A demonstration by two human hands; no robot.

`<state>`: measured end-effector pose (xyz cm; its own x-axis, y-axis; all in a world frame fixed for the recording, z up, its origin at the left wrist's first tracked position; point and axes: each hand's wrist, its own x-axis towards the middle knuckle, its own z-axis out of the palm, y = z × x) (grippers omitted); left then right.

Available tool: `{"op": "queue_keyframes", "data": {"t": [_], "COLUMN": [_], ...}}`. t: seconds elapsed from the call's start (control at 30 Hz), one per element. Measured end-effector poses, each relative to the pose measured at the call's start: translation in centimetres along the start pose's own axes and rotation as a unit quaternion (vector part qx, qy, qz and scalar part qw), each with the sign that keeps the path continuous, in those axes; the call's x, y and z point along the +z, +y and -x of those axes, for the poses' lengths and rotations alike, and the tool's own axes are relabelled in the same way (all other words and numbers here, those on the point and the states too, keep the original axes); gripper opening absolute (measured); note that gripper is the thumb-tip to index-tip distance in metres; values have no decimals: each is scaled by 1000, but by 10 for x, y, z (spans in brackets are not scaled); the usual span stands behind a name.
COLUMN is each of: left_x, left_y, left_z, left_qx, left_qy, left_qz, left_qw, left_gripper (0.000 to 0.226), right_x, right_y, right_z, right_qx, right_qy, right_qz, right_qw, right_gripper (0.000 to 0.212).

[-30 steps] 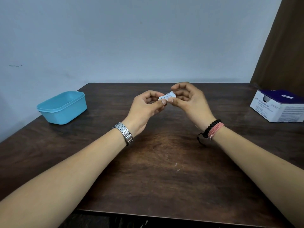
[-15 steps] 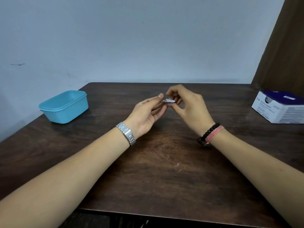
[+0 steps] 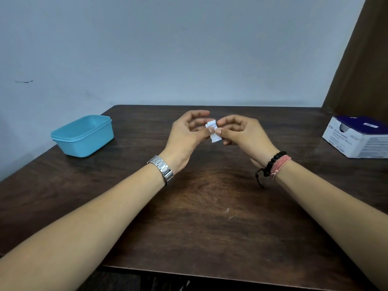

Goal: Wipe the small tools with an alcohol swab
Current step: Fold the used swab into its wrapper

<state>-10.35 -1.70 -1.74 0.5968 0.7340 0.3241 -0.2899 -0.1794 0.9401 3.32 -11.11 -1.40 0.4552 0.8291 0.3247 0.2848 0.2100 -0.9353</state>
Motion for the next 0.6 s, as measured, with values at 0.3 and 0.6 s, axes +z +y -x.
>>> {"op": "queue_keyframes", "data": {"t": [0.3, 0.6], "left_x": [5, 0], "left_y": [0, 7], "left_z": [6, 2], "left_qx": [-48, -120], "left_qy": [-7, 18], "left_qz": [10, 133], "left_qw": [999, 984], "left_gripper": [15, 17], "right_x": [7, 2], "right_y": [-4, -8], "right_z": [4, 4], "right_qx": [38, -32], "right_qy": [18, -71], "right_qz": [-72, -17], "right_qw": [996, 997], "right_gripper": [12, 31]}}
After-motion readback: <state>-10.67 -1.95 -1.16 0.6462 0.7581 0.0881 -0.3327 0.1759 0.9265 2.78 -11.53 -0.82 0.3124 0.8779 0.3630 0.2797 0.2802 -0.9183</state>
